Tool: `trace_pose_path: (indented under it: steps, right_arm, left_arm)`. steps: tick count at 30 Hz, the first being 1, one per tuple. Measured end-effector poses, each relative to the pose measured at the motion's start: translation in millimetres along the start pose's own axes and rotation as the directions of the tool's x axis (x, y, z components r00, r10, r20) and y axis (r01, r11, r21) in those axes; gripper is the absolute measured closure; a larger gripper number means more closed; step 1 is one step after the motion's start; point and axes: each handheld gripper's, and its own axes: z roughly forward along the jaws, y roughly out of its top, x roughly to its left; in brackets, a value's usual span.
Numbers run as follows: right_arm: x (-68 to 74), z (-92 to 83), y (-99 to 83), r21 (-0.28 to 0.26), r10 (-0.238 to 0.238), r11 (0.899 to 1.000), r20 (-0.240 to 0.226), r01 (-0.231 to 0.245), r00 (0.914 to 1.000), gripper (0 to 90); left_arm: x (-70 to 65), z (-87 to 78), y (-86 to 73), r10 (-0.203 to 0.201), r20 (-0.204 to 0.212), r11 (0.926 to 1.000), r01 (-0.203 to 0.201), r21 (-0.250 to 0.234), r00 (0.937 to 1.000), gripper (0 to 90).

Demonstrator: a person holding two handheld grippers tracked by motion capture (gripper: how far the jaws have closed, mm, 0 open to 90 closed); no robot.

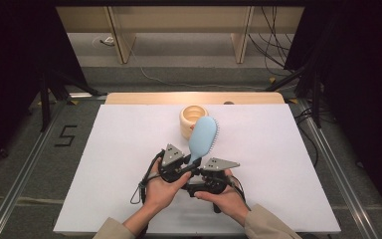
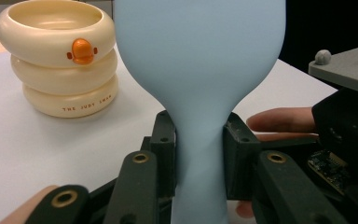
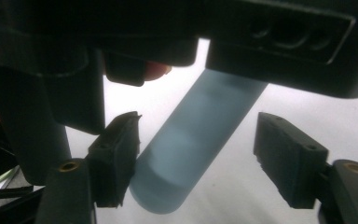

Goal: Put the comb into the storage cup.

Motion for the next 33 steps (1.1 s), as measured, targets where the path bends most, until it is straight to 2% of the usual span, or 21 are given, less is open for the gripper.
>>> trace_pose_path:
  steps: [12, 22, 26, 33]
  right_arm:
    - [1.7, -0.1, -0.4, 0.02, 0.006, 1.0, -0.035, -0.005, 0.9994, 54.1]
    - [-4.8, -0.4, -3.4, 0.029, 0.08, 0.996, -0.035, -0.079, 0.9962, 60.9]
    - [-9.0, -1.7, -4.2, 0.025, 0.122, 0.992, -0.041, -0.121, 0.9917, 63.1]
    - [-10.8, -2.7, -3.6, 0.038, 0.158, 0.987, -0.068, -0.156, 0.985, 63.4]
  left_arm:
    - [1.2, -0.7, 0.5, -0.002, -0.012, 1.0, 0.003, 0.005, 0.9999, 69.1]
    - [2.0, -1.5, 1.1, -0.021, -0.021, 0.9996, 0.022, 0.015, 0.9996, 68.9]
    - [2.1, -1.9, 1.6, -0.028, -0.021, 0.9994, 0.028, 0.019, 0.9994, 68.7]
    - [2.6, -1.7, 2.2, -0.03, -0.016, 0.9992, 0.03, 0.026, 0.9994, 68.1]
